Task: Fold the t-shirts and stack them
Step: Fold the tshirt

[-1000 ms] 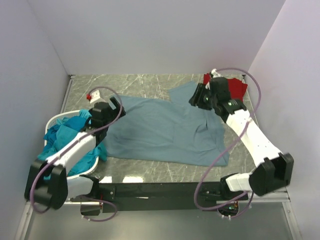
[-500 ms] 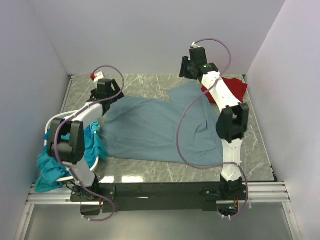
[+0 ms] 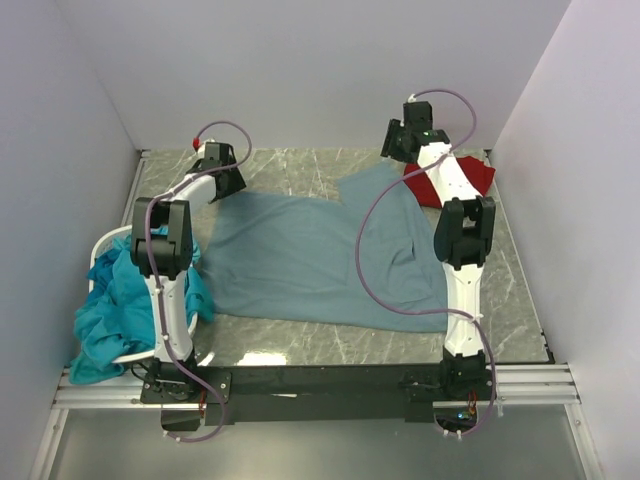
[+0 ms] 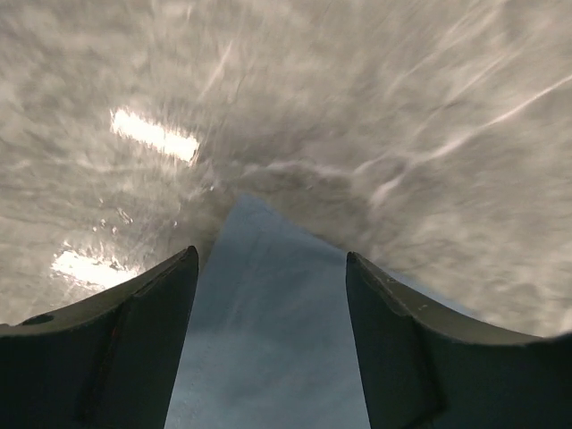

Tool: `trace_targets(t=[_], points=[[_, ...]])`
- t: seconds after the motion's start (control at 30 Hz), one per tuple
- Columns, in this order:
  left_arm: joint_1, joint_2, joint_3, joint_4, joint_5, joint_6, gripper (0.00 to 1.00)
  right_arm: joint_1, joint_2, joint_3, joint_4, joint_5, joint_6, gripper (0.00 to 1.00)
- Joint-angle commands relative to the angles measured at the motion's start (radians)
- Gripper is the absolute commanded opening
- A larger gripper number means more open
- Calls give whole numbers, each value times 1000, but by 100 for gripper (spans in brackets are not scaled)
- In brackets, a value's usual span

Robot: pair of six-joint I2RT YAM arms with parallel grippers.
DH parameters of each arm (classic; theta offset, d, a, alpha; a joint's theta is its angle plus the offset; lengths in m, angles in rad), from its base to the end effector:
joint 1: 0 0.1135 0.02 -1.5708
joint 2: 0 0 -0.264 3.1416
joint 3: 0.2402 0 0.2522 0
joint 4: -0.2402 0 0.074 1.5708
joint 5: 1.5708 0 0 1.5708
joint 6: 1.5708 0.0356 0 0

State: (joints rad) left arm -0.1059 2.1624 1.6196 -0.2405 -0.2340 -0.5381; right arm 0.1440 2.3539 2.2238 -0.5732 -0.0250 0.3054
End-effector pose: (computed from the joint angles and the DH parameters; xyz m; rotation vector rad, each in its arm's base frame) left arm 0.4831 -0.0431 0.1808 -0.6094 2.2466 -0.0465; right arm 0.5348 0.0784 0.2574 0.1712 2.2813 0.2640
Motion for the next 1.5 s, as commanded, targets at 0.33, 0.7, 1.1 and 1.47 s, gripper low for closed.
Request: trace_targets(t=[0.33, 0.7, 1.1, 1.47], points=[[2, 92, 111, -97, -8, 10, 58, -44, 26, -42, -14, -92, 58, 56], [20, 57, 51, -71, 24, 29, 8, -44, -101, -245, 87, -39, 49, 56], [18, -12, -21, -39, 78, 35, 0, -53, 30, -48, 24, 4, -2, 56], [18, -78, -78, -19, 82, 32, 0, -63, 140, 121, -132, 71, -3, 61]])
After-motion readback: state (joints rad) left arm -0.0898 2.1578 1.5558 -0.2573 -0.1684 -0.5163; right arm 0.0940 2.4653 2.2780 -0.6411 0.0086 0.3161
